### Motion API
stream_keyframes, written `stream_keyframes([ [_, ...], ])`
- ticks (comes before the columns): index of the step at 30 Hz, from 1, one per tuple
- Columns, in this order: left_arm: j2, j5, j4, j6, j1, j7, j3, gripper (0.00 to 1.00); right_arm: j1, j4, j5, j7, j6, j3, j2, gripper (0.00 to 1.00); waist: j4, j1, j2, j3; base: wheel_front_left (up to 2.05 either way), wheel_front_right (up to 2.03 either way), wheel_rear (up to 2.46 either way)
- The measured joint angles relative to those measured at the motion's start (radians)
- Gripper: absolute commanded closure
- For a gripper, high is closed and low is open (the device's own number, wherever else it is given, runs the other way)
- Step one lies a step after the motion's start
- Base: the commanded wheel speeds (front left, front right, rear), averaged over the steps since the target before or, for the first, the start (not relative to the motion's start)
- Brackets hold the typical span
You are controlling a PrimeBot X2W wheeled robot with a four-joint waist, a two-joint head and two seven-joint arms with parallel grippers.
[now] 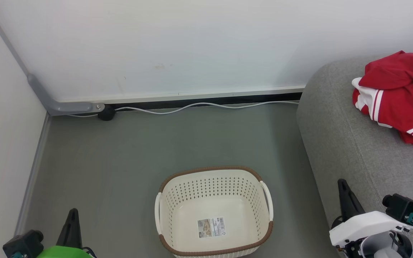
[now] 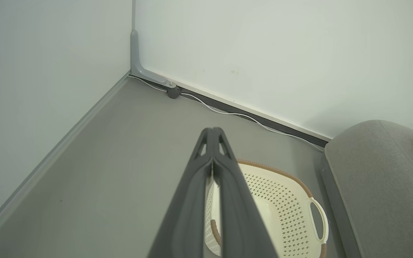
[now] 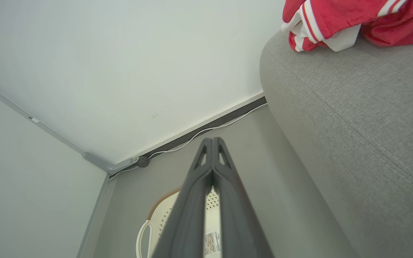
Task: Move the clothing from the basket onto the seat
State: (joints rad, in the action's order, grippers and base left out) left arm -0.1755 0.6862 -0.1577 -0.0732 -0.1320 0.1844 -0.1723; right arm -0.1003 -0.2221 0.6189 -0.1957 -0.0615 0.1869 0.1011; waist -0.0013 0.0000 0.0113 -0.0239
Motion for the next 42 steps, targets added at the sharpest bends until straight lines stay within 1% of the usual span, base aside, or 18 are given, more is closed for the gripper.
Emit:
stream_keyframes([
  [3,0.004,0.040,-0.003,0.004,0.001,-0.009,0.008,1.00,0.003,0.000,0.033,0.011,0.002,-0.012,-0.003,1.00,0.000,0.0000,0.0000,0.001,0.00,0.00,0.00],
  [14,0.021,0.164,-0.016,0.030,0.021,-0.049,0.039,1.00,0.021,-0.002,0.170,0.049,0.026,-0.051,-0.007,1.00,0.000,0.0000,0.0000,0.005,0.00,0.00,0.00],
  [15,0.023,0.183,-0.020,0.036,0.021,-0.056,0.044,1.00,0.026,-0.003,0.194,0.057,0.034,-0.058,-0.007,1.00,0.000,0.0000,0.0000,0.006,0.00,0.00,0.00],
  [18,0.026,0.199,-0.023,0.039,0.022,-0.061,0.048,1.00,0.031,-0.003,0.217,0.064,0.035,-0.064,-0.008,1.00,0.000,0.0000,0.0000,0.006,0.00,0.00,0.00],
  [20,0.029,0.232,-0.026,0.044,0.026,-0.070,0.054,1.00,0.033,-0.004,0.244,0.070,0.042,-0.071,-0.008,1.00,0.000,0.0000,0.0000,0.007,0.00,0.00,0.00],
  [27,0.038,0.306,-0.033,0.057,0.046,-0.093,0.075,1.00,0.043,-0.010,0.328,0.093,0.053,-0.095,-0.010,1.00,0.000,0.0000,0.0001,0.009,0.00,0.00,0.00],
  [29,0.039,0.323,-0.037,0.065,0.049,-0.102,0.079,1.00,0.048,-0.012,0.355,0.101,0.062,-0.103,-0.010,1.00,0.001,0.0000,0.0001,0.010,0.00,0.00,0.00],
  [36,0.051,0.411,-0.046,0.082,0.068,-0.123,0.100,1.00,0.060,-0.016,0.440,0.124,0.074,-0.126,-0.015,1.00,0.001,0.0000,0.0000,0.012,0.00,0.00,0.00],
  [40,0.058,0.447,-0.054,0.090,0.077,-0.135,0.109,1.00,0.071,-0.020,0.490,0.137,0.087,-0.140,-0.017,1.00,0.001,0.0000,0.0000,0.013,0.00,0.00,0.00],
  [42,0.061,0.480,-0.057,0.091,0.081,-0.141,0.114,1.00,0.076,-0.021,0.512,0.145,0.088,-0.147,-0.018,1.00,0.001,0.0000,0.0000,0.014,0.00,0.00,0.00],
])
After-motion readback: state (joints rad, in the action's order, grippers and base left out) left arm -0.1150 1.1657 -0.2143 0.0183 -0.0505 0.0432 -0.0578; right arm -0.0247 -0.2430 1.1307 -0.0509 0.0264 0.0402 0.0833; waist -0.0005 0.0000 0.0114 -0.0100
